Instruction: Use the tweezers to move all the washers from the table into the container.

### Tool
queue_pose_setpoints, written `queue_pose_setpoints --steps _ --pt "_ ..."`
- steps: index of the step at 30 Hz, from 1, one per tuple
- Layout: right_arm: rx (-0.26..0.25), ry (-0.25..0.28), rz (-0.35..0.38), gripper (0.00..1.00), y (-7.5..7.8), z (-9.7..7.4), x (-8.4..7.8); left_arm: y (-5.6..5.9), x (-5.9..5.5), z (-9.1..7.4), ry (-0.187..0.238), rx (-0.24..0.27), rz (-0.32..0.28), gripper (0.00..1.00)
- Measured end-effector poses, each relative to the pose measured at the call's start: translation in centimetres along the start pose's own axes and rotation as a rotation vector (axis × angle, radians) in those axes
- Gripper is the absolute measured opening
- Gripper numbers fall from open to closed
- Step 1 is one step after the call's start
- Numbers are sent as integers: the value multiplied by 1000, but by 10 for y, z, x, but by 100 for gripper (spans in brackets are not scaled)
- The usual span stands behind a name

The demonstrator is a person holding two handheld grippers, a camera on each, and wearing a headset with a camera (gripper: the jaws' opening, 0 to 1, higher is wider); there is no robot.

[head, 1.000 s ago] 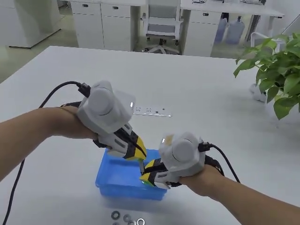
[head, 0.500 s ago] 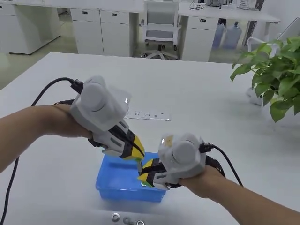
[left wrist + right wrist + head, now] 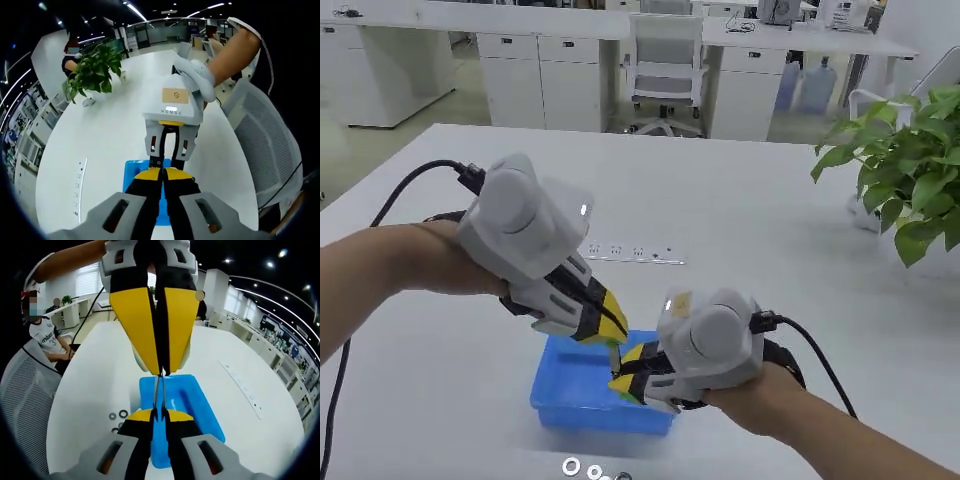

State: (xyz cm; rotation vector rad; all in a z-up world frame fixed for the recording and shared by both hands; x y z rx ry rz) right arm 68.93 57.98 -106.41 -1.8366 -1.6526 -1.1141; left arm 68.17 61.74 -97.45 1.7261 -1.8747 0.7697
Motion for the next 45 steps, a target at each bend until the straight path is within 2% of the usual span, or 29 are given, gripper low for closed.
queue_pose_setpoints --steps 9,16,36,45 --pt "8 16 -11 11 -15 -2 5 15 0 -5 -10 0 4 5" --pt "21 22 -3 11 -27 -1 3 26 -2 -3 -12 -11 0 5" --pt "58 7 12 12 -59 5 -13 55 -18 10 -20 -23 -13 5" --pt "72 8 8 12 -72 14 -16 65 -29 12 -32 -29 -33 5"
Point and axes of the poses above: the centre of the closed fingertips' face, and the gripper's own axes: z roughly forward along the fingers, y roughly to its right, x roughly out of its top, the point moved 5 cm from there along -z, roughly backward along the fingers, and after that the axes turned 5 degrees about -x, right-handed, at the moved point
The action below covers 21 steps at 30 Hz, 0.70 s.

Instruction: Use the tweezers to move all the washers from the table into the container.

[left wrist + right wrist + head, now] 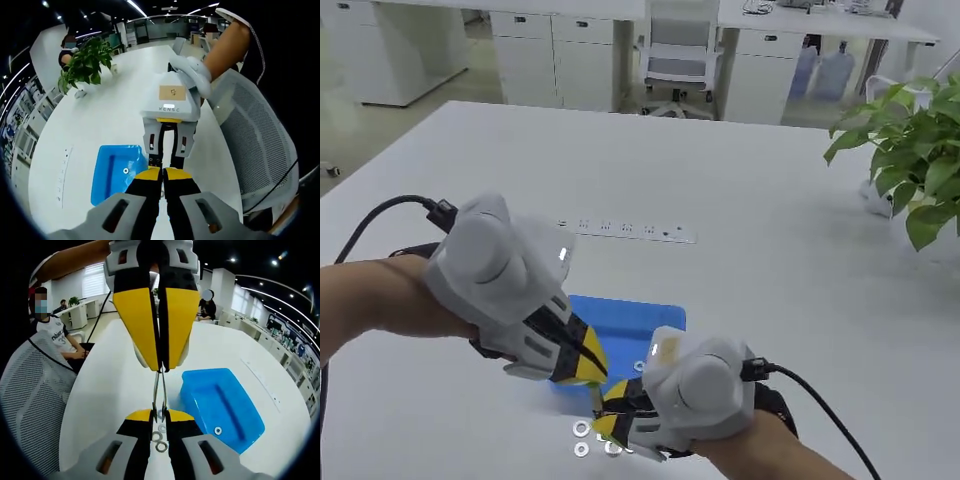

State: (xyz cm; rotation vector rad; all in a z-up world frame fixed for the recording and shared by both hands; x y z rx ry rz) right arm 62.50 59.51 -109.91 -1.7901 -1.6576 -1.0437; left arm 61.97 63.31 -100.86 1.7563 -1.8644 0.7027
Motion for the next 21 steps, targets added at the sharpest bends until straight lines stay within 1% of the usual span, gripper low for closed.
queue_pose_setpoints --steps 8,11,21 --pt "11 -4 -3 12 -10 11 -3 8 -12 1 -21 -3 -10 5" --pt "19 -10 -12 12 -13 14 -4 12 -16 3 -22 -4 -19 5" --pt "44 -22 -20 12 -21 24 -6 16 -29 4 -38 -7 -42 5"
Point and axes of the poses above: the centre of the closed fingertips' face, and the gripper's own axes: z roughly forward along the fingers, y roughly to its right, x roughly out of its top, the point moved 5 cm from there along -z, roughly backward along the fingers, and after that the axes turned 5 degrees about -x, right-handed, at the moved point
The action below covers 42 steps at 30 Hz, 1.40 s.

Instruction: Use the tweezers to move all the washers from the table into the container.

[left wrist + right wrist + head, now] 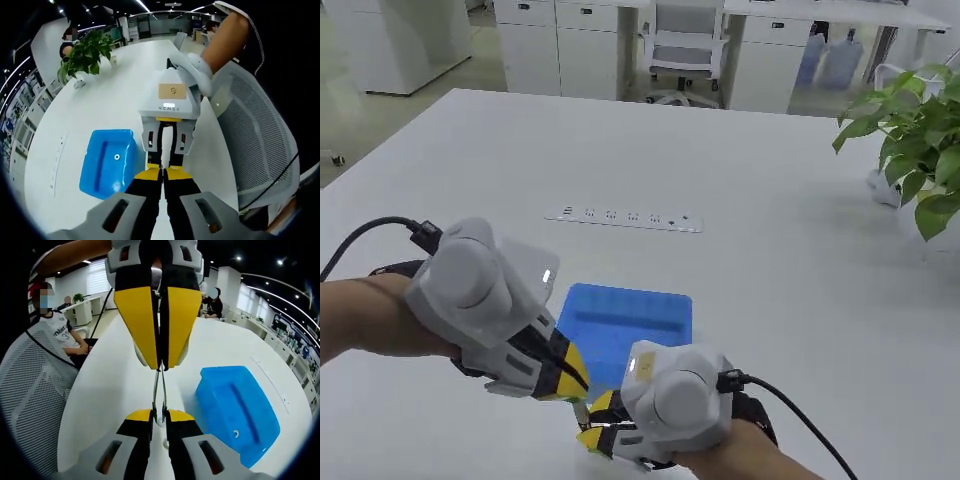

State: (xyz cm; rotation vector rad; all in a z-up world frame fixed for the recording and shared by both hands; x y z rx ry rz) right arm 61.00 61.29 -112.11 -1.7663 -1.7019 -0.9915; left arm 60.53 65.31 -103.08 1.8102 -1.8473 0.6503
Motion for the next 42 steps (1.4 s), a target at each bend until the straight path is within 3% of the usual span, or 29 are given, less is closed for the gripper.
queue_pose_setpoints --steps 14,36,42 --pt "21 -7 3 12 -2 8 -3 0 -10 3 0 -3 -22 5" --pt "14 -17 11 14 0 7 -8 -5 -8 7 7 -8 -16 5" --pt "8 3 22 16 1 5 -5 -8 -8 8 7 -7 -9 5"
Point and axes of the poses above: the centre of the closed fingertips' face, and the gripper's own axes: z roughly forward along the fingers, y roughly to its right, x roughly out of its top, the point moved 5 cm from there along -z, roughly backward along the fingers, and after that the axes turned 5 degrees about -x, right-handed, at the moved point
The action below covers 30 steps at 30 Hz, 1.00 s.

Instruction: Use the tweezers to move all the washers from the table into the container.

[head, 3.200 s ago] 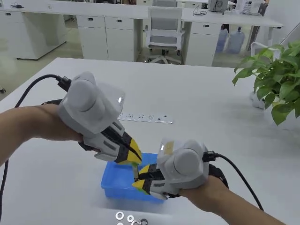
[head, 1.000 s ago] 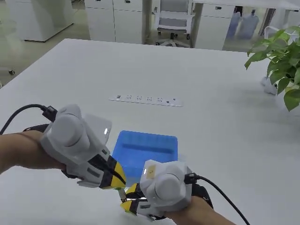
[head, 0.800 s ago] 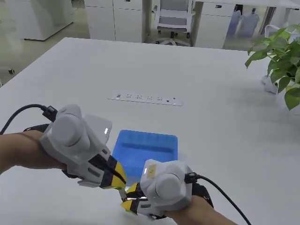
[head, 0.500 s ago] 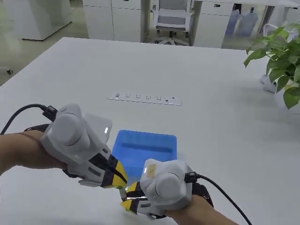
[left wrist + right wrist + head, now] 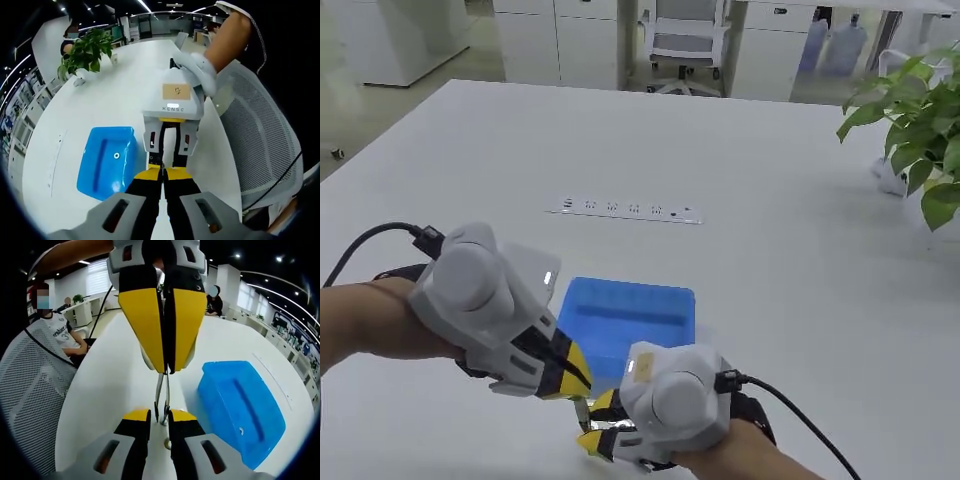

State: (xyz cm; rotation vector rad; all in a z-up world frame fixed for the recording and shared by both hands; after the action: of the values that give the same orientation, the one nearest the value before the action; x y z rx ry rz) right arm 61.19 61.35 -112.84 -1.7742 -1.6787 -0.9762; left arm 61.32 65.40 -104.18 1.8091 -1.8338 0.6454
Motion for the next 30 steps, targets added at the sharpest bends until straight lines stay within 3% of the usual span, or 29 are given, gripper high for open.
queue_pose_setpoints --steps 30 --pt "0 4 11 10 3 -3 3 -1 3 1 12 -11 4 5"
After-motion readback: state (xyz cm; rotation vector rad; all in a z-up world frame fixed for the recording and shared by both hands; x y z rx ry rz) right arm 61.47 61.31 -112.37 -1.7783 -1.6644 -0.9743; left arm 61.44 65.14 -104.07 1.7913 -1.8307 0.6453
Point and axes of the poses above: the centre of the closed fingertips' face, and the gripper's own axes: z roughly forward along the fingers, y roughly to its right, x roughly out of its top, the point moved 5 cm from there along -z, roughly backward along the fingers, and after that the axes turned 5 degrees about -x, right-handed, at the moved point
